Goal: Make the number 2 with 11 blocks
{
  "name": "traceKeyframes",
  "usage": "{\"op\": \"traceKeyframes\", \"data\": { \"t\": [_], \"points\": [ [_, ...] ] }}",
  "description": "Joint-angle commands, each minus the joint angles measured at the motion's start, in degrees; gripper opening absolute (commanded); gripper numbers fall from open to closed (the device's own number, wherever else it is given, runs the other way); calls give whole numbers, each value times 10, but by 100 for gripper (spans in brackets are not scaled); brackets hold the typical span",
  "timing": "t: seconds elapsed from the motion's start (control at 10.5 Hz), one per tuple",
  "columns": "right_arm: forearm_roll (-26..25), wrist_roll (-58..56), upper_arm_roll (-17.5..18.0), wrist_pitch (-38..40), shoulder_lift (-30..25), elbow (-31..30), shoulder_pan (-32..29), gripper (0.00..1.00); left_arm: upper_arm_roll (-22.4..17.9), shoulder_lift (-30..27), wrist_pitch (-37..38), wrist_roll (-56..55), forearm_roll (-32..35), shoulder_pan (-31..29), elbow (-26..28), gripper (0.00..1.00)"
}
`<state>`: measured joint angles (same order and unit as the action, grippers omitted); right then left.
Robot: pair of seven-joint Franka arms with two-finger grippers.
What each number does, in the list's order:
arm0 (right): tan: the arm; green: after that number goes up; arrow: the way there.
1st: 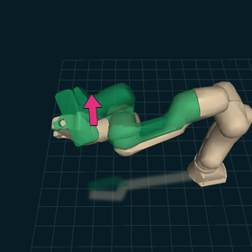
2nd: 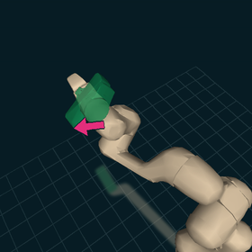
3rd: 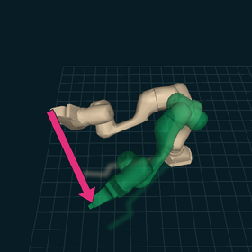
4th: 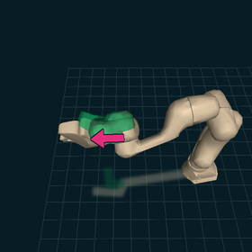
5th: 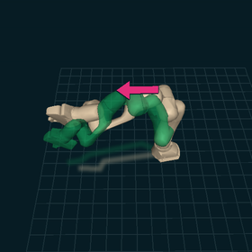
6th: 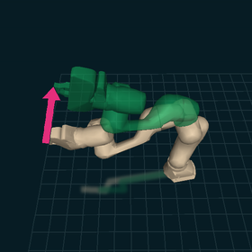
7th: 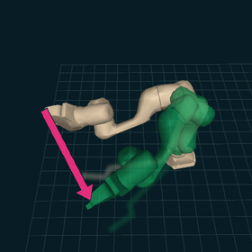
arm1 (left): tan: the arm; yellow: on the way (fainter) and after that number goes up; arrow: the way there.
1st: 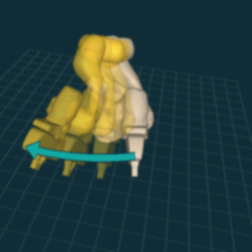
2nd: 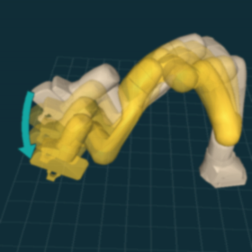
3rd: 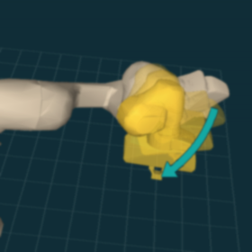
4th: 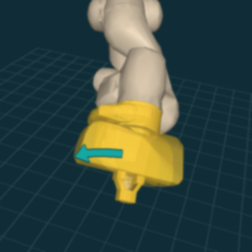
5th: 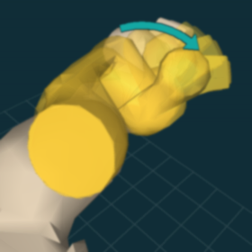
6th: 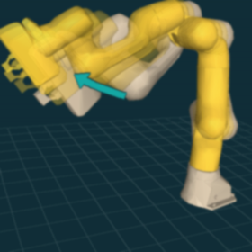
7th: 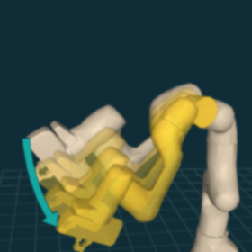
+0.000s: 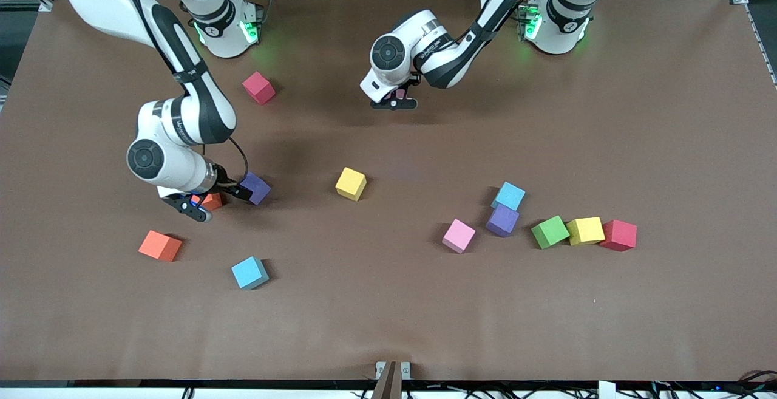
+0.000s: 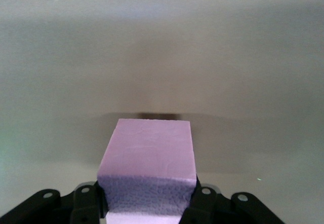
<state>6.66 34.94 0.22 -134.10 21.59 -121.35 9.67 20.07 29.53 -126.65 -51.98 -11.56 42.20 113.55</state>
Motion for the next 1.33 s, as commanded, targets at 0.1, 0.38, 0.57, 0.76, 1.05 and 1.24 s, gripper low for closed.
{"op": "traceKeyframes", "data": {
  "t": [0.1, 0.38, 0.57, 0.76, 1.05, 1.24],
  "points": [
    [36, 19, 3, -28, -19, -29, 0, 100, -15, 9, 15, -15, -7, 8, -11, 31],
    [39, 20, 2, -20, -30, -16, -4, 100, -27, 14, 14, -14, -7, 18, -11, 37],
    [39, 31, 2, -16, -30, -12, -4, 100, -27, 24, 13, -5, -7, 24, -13, 55],
    [39, 76, 3, -27, -22, -15, 10, 100, -32, 34, 12, -4, -5, 34, -31, 61],
    [38, 82, 2, -32, -6, -15, 12, 100, -40, 33, 15, -9, 19, 33, -34, 100],
    [38, 82, 2, -53, 12, -17, 17, 100, -40, 24, 15, -12, 44, 32, -31, 100]
  ]
}}
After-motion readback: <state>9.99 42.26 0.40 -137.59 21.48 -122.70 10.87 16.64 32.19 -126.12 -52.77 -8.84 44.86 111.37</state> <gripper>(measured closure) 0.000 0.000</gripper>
